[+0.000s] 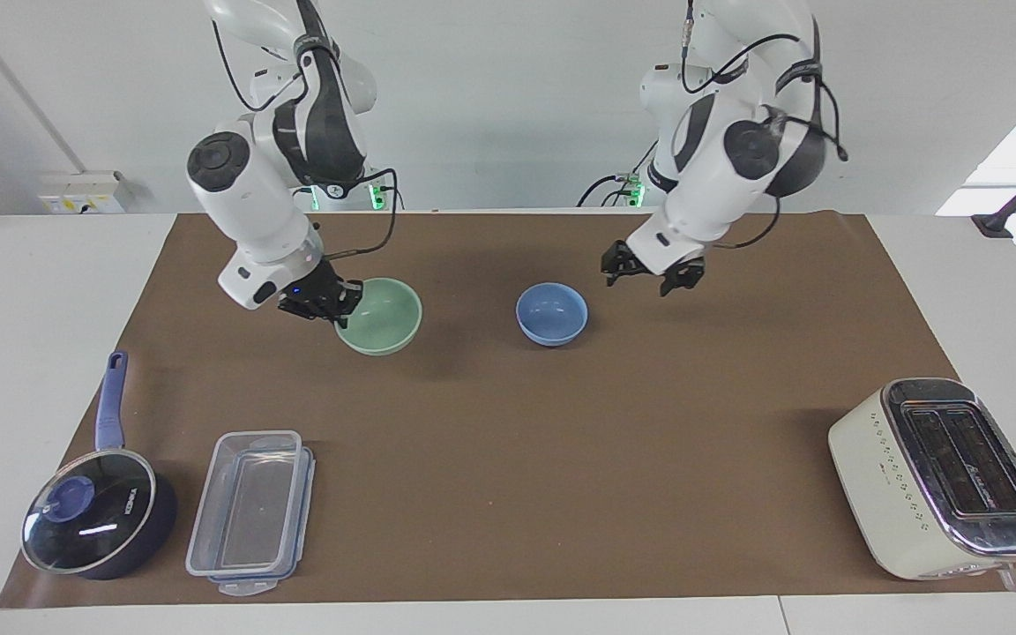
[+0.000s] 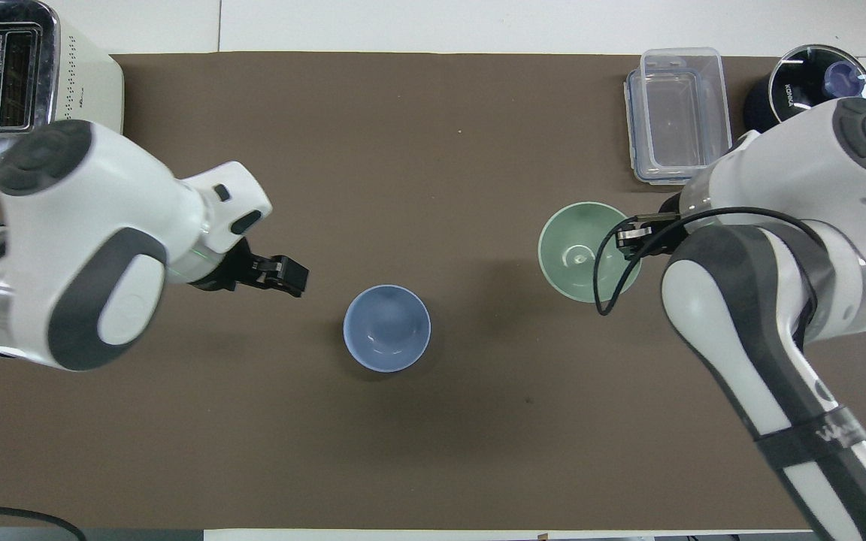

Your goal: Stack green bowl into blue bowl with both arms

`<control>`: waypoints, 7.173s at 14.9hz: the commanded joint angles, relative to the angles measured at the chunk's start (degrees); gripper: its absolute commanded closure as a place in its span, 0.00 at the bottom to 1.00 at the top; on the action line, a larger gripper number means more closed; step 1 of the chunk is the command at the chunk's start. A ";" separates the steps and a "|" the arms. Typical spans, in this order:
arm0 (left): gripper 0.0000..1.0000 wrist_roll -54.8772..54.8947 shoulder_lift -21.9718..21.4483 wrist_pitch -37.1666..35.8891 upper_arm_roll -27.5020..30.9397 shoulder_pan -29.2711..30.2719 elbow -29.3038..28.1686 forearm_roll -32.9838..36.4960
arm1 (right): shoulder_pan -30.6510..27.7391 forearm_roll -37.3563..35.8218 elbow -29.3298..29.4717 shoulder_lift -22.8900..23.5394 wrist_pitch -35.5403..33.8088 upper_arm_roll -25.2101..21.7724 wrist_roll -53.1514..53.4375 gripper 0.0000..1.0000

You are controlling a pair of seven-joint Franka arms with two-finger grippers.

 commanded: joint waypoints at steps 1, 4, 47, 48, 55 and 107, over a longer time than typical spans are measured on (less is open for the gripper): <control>0.00 5.13 -0.49 -5.88 -0.28 8.10 5.50 5.74 | 8.32 3.41 0.52 0.58 6.51 -0.21 11.79 1.00; 0.00 6.82 -0.32 -8.88 -0.19 11.28 9.21 9.97 | 17.47 3.50 -0.62 2.69 14.16 -0.21 22.89 1.00; 0.00 4.89 -4.27 -17.77 0.60 11.38 12.64 8.40 | 26.02 3.94 -6.69 6.91 21.49 0.40 23.88 1.00; 0.00 4.89 -4.53 -17.77 0.60 11.38 12.38 8.40 | 26.02 3.94 -6.69 6.91 21.49 0.40 23.97 1.00; 0.00 5.15 -4.62 -17.15 0.51 11.03 12.38 8.49 | 26.02 3.85 -8.09 6.73 22.89 0.40 23.79 1.00; 0.00 5.15 -4.62 -17.06 0.51 11.46 12.38 8.49 | -14.59 -12.49 18.09 -4.69 -26.33 -1.70 -8.73 0.00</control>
